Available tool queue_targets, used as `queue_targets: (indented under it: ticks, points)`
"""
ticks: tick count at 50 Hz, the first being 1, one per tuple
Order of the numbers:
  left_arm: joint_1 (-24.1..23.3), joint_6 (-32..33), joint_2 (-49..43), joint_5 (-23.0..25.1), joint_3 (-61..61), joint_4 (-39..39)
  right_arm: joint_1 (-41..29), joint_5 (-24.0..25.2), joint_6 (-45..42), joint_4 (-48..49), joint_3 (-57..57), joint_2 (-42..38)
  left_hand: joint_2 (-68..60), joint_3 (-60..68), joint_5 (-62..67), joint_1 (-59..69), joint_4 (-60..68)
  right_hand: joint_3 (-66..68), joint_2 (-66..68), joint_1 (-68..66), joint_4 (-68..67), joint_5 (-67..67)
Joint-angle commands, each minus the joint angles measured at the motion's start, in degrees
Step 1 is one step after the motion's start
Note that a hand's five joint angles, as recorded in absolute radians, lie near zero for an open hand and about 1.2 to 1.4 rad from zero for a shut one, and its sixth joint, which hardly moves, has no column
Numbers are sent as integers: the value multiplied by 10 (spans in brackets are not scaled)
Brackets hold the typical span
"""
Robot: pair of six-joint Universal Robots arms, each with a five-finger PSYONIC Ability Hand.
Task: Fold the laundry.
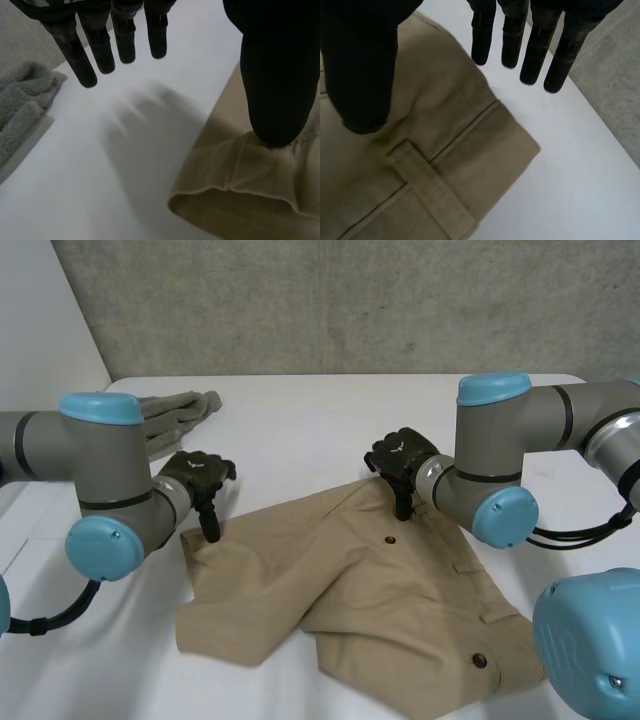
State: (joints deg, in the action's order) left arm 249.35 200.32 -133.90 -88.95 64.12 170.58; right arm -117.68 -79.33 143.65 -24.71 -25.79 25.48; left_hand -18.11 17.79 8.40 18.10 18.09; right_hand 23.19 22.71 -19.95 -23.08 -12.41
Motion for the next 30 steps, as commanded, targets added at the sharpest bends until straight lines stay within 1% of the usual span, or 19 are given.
queue_targets:
  ticks: [1,3,4,6,10,11,20,25,29,30]
  points:
    - [0,8,-9,-1,3,-2,0,1,-3,-1,-3,-14,-131,134,128,131,131,138,143,-170,-139,-146]
    - [0,16,-9,-1,7,-10,0,1,-3,-1,-3,-17,-163,166,160,163,163,183,188,-216,-184,-191]
    - [-1,18,-9,-1,7,-15,0,1,-3,-2,-3,-17,-168,171,165,168,168,240,245,-273,-241,-248]
    - [-1,26,-8,-1,8,-29,0,1,-3,-2,-4,-18,-207,210,204,207,207,296,301,-328,-297,-304]
    - [-1,42,-7,-4,9,-52,0,1,-4,-2,-4,-14,-220,224,218,221,221,545,549,-577,-546,-552]
    - [-1,46,-7,-6,9,-53,-1,1,-3,-2,-4,-11,-220,224,218,221,221,568,573,-600,-569,-576]
    - [-3,53,2,-9,12,-53,1,5,4,-7,-15,25,-204,207,201,204,204,568,573,-601,-569,-576]
    - [-4,53,6,-9,16,-53,6,14,4,-2,-65,76,-214,217,211,214,214,568,573,-601,-569,-576]
    - [-6,53,5,-8,17,-53,7,17,4,5,-106,114,-336,339,333,336,336,568,573,-601,-569,-576]
    - [-6,53,5,-8,17,-53,7,19,3,5,-114,120,-431,435,428,432,432,568,573,-601,-569,-576]
